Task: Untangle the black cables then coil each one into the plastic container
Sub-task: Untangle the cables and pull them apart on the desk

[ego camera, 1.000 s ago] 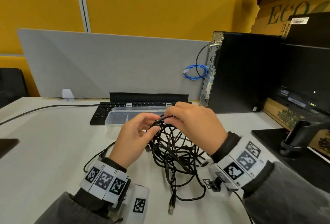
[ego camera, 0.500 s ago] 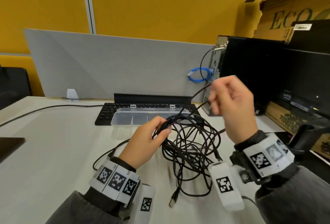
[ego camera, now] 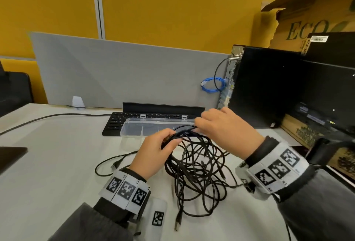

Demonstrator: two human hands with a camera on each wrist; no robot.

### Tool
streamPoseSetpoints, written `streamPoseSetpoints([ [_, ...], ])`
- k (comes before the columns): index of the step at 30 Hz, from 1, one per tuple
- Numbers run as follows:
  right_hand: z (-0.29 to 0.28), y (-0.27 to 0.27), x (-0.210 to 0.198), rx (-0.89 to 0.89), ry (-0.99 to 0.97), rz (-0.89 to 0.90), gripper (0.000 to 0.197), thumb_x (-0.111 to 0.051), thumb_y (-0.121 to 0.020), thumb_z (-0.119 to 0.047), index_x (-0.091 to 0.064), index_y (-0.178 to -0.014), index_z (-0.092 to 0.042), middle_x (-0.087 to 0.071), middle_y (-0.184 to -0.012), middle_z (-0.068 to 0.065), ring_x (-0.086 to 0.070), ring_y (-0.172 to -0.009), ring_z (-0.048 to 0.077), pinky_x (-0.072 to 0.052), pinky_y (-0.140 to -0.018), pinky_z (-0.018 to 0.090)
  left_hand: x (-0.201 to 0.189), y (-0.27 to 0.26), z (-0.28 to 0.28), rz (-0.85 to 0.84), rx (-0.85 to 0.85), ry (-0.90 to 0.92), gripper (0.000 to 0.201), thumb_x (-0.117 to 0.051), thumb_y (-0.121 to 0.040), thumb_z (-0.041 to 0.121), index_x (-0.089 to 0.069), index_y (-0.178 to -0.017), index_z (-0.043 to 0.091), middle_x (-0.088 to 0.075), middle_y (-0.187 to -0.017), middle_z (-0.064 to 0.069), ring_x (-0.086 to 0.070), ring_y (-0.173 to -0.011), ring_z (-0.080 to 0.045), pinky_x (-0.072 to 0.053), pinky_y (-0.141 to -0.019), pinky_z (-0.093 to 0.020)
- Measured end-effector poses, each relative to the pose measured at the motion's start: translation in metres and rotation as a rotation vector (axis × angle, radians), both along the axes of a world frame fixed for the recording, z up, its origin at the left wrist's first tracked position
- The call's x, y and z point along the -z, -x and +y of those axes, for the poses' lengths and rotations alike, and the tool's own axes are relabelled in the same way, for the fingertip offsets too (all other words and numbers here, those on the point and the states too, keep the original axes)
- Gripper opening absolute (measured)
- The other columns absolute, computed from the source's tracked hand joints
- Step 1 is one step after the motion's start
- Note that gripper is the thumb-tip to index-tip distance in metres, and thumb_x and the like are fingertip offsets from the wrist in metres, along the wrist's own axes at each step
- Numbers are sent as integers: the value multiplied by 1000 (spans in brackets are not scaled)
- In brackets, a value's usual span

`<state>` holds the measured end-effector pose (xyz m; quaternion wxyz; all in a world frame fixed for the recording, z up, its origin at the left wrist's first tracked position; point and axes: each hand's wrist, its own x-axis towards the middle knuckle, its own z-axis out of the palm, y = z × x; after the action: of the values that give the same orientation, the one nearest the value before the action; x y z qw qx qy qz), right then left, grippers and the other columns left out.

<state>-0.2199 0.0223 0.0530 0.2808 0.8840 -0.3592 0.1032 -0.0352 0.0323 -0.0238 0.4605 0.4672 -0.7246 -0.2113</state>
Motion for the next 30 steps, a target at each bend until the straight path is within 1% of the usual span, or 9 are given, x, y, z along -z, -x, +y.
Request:
streamPoseSetpoints([
  [3,6,10,-15,-103,-213,-339,26,-29,-95,-32,-49,-88,-18,-50,-73,-5,-51,-66,13,-41,-64,28,3,-3,-2,-42,-2,-50,12,-53,-93,28,-62,-94,20,-63,-83,7,-57,-77,-4,-46,-71,-21],
  [6,3,35,-47,-245,-197,-1422,28,-32,-94,-16,-48,-71,-15,-41,-58,-5,-41,-49,14,-39,-51,30,8,-7,-7,-106,-3,-134,11,-52,-93,28,-61,-92,21,-63,-83,8,-58,-80,-5,-42,-69,-15],
  [8,-6,57,-62,-231,-362,-1774,33,-31,-97,-15,-40,-65,-19,-34,-46,-9,-32,-40,10,-35,-46,27,10,-7,-7,-53,12,-162,12,-53,-93,28,-61,-86,22,-61,-77,8,-56,-74,-5,-40,-64,-15],
  [14,-30,86,-19,223,-261,-1166,32,-32,-97,-14,-45,-72,-30,-41,-65,-9,-38,-56,6,-32,-53,21,6,-4,-6,77,73,-242,12,-53,-93,20,-60,-93,10,-54,-68,5,-48,-53,5,-41,-57,-11],
  [17,-32,101,-1,322,-363,-1338,25,-32,-98,-11,-52,-86,-20,-45,-66,-2,-41,-54,10,-36,-46,17,3,-4,-2,234,86,-323,5,-54,-92,14,-60,-92,15,-59,-68,9,-53,-58,1,-48,-64,-18],
  [20,-25,102,11,419,-506,-1447,29,-30,-98,-5,-45,-123,-7,-51,-72,4,-47,-56,16,-44,-40,25,3,-5,-1,285,86,-362,7,-56,-90,13,-61,-92,18,-60,-60,13,-51,-60,-7,-47,-66,-31],
  [23,-21,99,16,449,-624,-1446,43,-37,-97,-2,-29,-139,-5,-54,-97,11,-54,-72,21,-49,-38,21,3,-5,0,333,84,-378,8,-59,-89,12,-62,-92,18,-61,-63,10,-52,-55,-4,-47,-55,-20],
  [27,-10,92,15,798,-351,-705,57,-48,-94,-33,-29,-142,-8,-59,-109,9,-59,-93,27,-49,-73,35,3,-7,0,351,78,-372,6,-63,-86,14,-64,-91,17,-65,-73,3,-58,-57,-5,-51,-54,-17],
  [30,-3,83,16,767,-218,-567,53,-51,-93,-36,-35,-138,-15,-48,-127,11,-56,-105,27,-46,-79,34,4,-9,-1,360,90,-377,7,-64,-85,15,-65,-90,20,-66,-73,1,-59,-59,-7,-53,-58,-20],
])
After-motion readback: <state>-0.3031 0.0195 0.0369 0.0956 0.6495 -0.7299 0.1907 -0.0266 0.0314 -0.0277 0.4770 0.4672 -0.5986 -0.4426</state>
